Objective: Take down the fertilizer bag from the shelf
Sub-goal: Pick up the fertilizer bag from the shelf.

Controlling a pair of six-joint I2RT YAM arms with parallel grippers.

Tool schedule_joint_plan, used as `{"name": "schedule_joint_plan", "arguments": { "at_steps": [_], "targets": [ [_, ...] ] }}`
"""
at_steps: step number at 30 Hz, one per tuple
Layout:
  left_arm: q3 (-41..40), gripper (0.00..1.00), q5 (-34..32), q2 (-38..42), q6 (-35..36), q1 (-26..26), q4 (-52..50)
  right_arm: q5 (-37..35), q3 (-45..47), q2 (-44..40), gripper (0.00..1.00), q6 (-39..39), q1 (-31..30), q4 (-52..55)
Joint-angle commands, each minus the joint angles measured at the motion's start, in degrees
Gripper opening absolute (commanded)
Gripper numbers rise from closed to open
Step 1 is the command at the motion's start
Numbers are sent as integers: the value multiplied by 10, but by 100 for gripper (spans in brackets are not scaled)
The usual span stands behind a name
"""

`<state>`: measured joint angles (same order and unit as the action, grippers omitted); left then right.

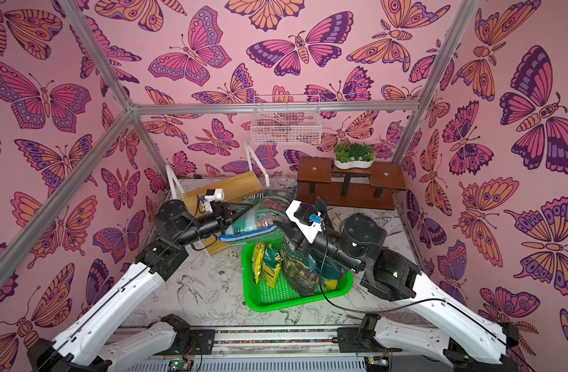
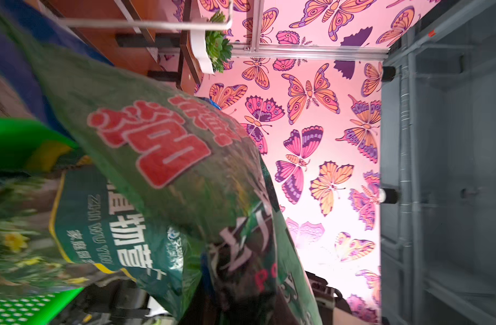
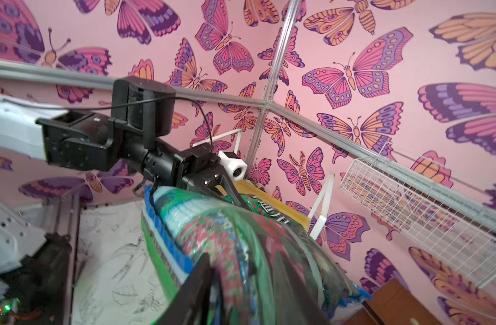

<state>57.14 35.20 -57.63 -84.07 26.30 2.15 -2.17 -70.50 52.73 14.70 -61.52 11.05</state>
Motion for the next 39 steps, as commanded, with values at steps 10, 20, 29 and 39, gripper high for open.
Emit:
{"name": "schedule_joint_plan", "arguments": {
  "at_steps": [10,20,29,39],
  "targets": [
    [57,0,49,126,390,-21,-49,-84,-144,20,99,-112,38,172],
    [-29,0,30,210,513,-15,-27,411,-313,183,87,-478,298,234],
    [-32,0,34,193,516,-6,-9,507,-253,238,82,-562,317,140],
    [-7,0,24,221,491,-5,21,513,-260,280,84,-528,303,156]
  ]
}}
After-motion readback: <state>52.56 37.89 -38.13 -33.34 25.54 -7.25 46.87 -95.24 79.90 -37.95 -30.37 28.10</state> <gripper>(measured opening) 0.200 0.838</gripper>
